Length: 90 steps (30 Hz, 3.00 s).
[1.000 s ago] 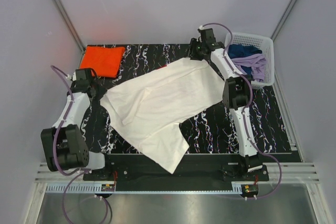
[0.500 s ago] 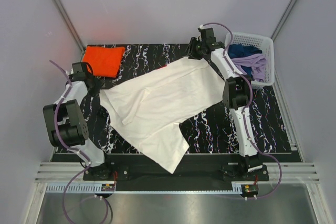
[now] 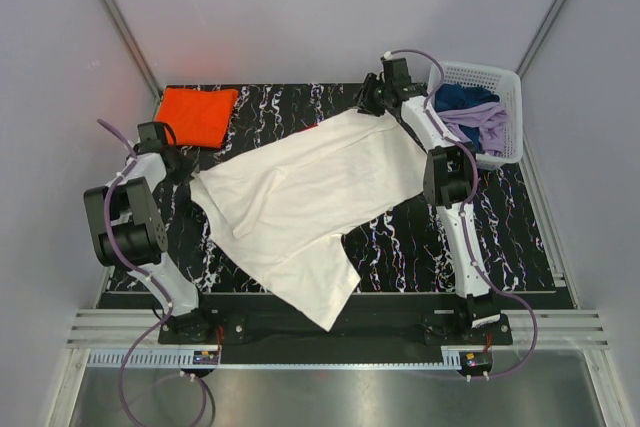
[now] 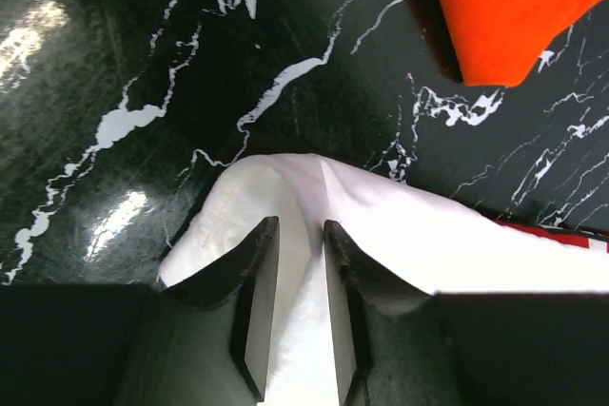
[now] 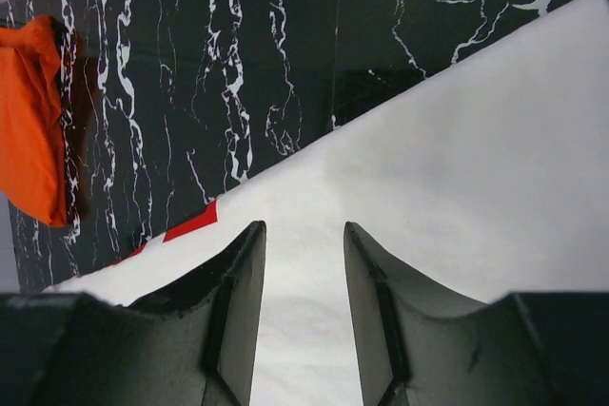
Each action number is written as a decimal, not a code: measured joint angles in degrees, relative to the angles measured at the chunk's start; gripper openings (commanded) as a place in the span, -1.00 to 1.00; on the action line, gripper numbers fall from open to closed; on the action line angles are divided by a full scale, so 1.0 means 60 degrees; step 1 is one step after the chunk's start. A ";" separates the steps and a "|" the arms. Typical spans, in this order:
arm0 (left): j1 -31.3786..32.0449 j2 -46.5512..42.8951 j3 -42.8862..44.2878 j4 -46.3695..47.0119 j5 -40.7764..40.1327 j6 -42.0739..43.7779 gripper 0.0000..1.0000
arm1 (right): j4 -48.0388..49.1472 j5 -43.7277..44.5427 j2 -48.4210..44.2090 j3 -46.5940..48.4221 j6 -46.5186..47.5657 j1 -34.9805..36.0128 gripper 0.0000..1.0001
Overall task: Fold and stack the t-shirts
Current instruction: Fold the tshirt
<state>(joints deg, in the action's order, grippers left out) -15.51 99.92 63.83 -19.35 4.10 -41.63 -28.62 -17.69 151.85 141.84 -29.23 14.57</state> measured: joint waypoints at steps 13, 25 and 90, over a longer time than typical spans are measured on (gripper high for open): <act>-0.0579 0.0204 -0.0393 -0.0044 -0.0117 0.0361 -0.69 | 0.1366 -0.0488 0.1151 0.0018 -0.2222 -0.0863 -0.31; -0.0896 0.0648 -0.0284 -0.0080 -0.0171 0.0987 -0.79 | 0.1909 -0.0572 0.2011 0.1115 -0.3027 -0.1381 -0.31; 0.3555 -0.2273 -0.1534 -0.2830 -0.1282 0.2911 -0.77 | 0.3854 -0.4324 -0.4448 -0.8870 -0.3796 0.4714 -0.41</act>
<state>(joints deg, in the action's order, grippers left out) 5.82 86.28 54.63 -36.34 -3.60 -24.16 -5.50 -43.64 125.16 88.62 -52.01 42.85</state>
